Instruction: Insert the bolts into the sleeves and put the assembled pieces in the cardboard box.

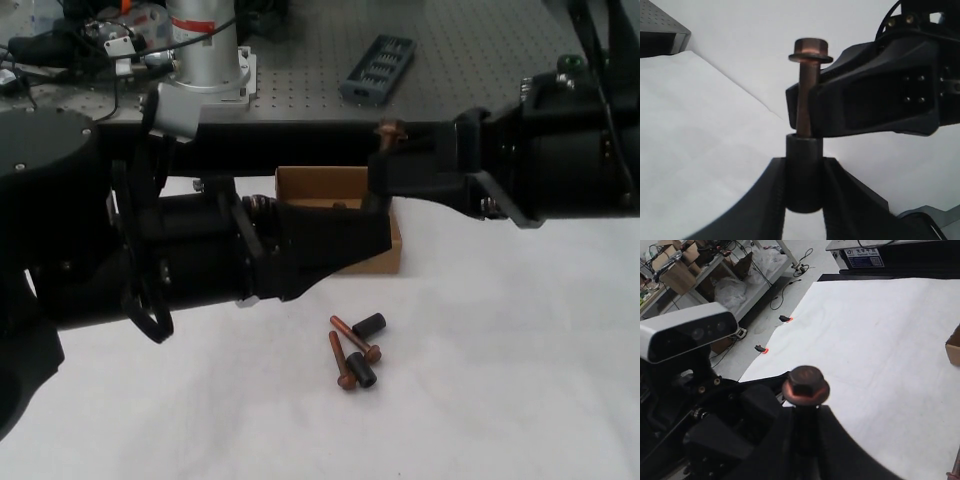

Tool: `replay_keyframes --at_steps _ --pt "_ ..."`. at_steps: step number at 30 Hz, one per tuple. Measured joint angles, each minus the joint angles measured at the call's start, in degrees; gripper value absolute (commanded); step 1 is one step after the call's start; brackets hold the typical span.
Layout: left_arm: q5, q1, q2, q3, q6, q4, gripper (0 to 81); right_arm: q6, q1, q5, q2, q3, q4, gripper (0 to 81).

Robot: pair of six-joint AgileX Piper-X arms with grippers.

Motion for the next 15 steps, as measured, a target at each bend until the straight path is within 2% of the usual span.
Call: replay_keyframes --at_steps 1,3,6,15 --pt "0.0 0.0 0.0 0.0 0.0 0.0 0.7 -0.1 0.2 -0.1 0.0 0.0 0.0 38.7" --pt "-0.1 0.0 0.0 0.0 0.0 0.0 0.7 -0.3 0.6 0.6 -0.2 -0.2 0.3 47.0" --pt "-1.2 0.0 0.1 0.0 0.0 0.0 0.7 -0.5 0.9 0.9 -0.5 -0.2 2.8 43.5" --pt "-4.4 0.3 0.1 0.0 0.0 -1.3 0.7 -2.0 0.4 1.1 -0.6 -0.2 5.6 43.3"
